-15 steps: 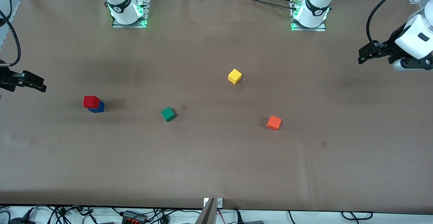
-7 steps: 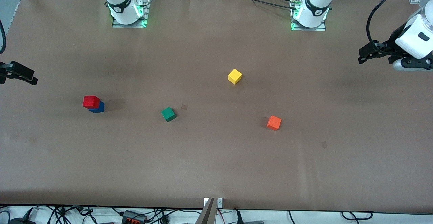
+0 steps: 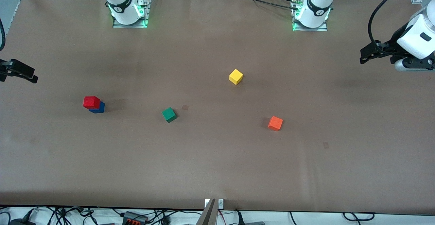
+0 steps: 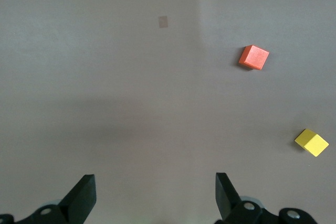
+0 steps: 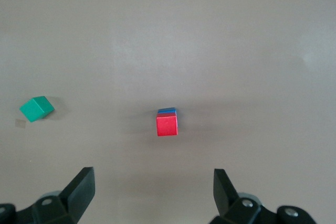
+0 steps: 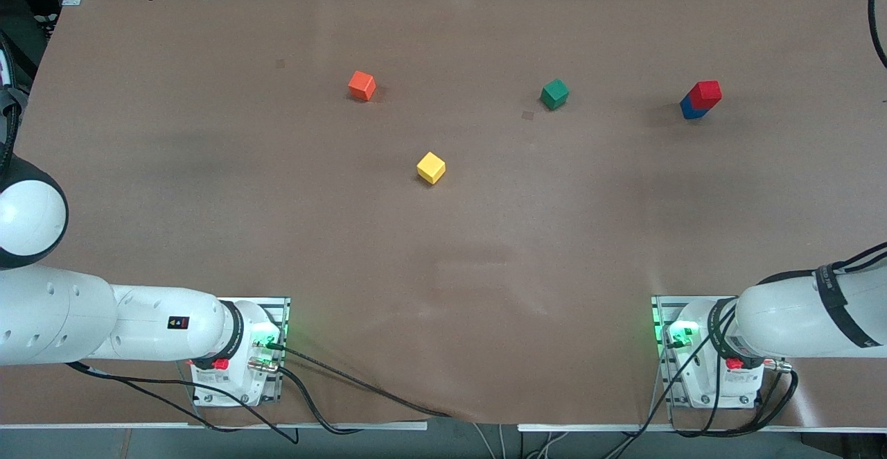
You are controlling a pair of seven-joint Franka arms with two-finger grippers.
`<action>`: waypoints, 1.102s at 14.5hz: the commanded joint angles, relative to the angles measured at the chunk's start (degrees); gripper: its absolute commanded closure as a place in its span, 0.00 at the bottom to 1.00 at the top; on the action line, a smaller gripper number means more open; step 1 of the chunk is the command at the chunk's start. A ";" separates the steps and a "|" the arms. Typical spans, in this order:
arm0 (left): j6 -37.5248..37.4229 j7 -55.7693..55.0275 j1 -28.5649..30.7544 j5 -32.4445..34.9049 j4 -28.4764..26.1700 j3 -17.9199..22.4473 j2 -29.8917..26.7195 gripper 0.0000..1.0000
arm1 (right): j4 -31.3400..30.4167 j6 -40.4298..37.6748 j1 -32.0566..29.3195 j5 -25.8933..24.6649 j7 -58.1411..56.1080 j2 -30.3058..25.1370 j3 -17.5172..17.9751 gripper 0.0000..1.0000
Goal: Pass red block to right arm, stack on blue
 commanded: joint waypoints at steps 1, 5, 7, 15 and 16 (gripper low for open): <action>-1.12 0.69 0.24 -0.81 0.80 -0.06 -0.32 0.00 | -7.70 3.10 -0.72 0.46 1.14 -5.34 0.96 0.00; -1.12 0.60 0.24 -0.90 0.80 -0.24 -0.32 0.00 | -14.46 6.26 -0.80 0.46 1.31 -9.29 0.96 0.00; -1.03 0.60 0.24 -0.90 0.80 -0.24 -0.32 0.00 | -16.85 7.76 -0.80 0.29 1.14 -10.61 0.88 0.00; -1.12 0.60 0.24 -0.90 1.24 -0.33 -0.23 0.00 | -15.28 6.01 -0.80 0.46 1.40 -10.27 0.87 0.00; -1.21 0.60 0.24 -0.90 1.24 -0.33 -0.23 0.00 | -15.27 6.01 -0.80 0.55 1.40 -10.18 0.87 0.00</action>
